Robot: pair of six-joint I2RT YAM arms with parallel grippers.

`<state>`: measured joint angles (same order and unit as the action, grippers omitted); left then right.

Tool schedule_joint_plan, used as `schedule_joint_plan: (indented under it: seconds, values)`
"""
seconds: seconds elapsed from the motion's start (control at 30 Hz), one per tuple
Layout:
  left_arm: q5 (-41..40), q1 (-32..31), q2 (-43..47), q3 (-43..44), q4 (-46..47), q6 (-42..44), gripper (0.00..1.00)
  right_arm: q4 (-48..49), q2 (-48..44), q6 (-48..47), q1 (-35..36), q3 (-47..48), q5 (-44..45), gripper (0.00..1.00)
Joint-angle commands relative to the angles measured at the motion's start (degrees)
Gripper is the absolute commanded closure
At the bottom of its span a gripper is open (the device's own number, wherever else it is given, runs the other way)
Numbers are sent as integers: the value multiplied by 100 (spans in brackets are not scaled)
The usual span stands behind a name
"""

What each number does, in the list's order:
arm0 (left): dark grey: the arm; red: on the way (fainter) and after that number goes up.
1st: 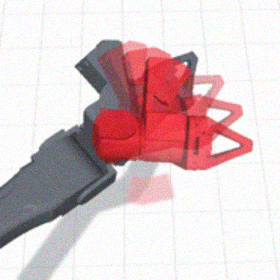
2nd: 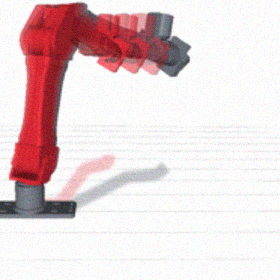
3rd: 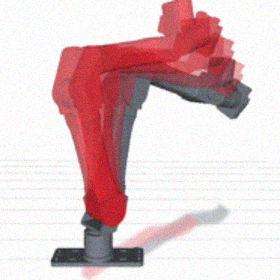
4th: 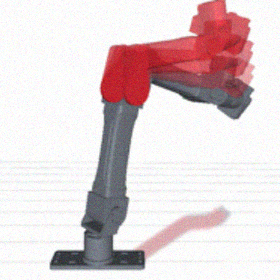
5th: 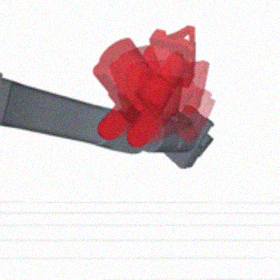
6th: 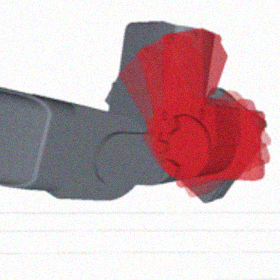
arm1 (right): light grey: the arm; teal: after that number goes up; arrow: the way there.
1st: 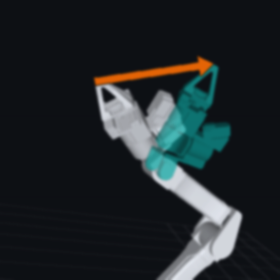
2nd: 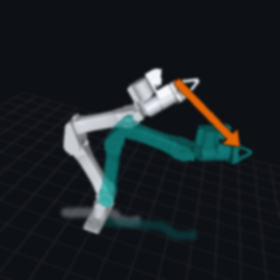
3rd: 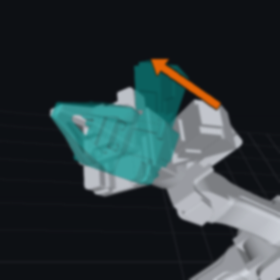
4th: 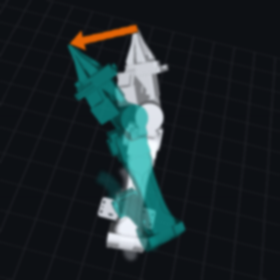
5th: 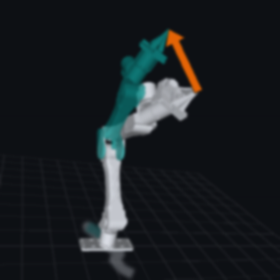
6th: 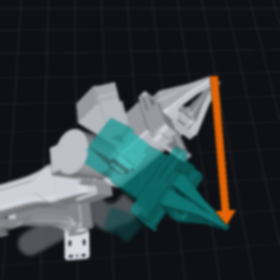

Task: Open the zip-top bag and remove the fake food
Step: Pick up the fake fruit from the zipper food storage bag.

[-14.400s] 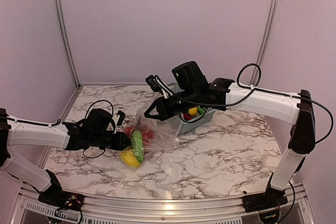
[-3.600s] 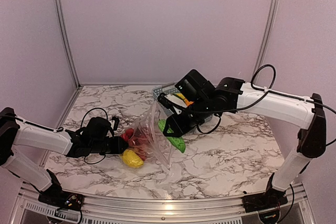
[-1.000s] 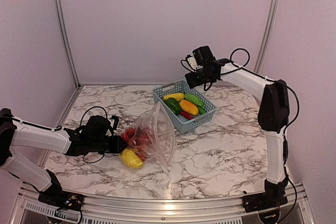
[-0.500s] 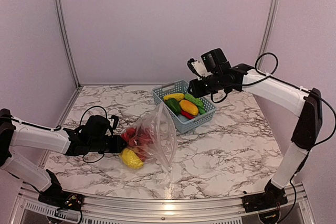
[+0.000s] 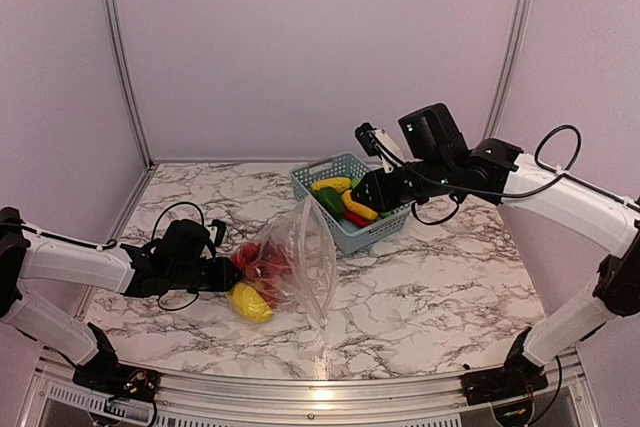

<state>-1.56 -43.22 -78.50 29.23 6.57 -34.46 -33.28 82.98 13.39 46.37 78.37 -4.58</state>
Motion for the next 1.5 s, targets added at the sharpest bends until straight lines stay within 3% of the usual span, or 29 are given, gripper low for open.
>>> schedule_joint_plan:
  seconds: [0.0, 0.23, 0.5, 1.13, 1.47]
  values:
    - [-54, 24, 28, 156, -85, 45, 79, -52, -188, 367, 419, -44, -330, 84]
    - [-35, 24, 10, 179, -85, 59, 79, 426, 116, 693, 857, -314, -467, 91]
    - [-43, 24, 36, 188, -121, 75, 80, 990, 579, 848, 883, -464, -570, 95]
    - [-3, 24, 87, 182, -88, 106, 80, 2827, 1854, 1357, 883, -628, -552, 94]
    - [130, 24, 586, 581, -441, 217, 79, 3237, 2409, 1393, 885, -453, -298, 91]
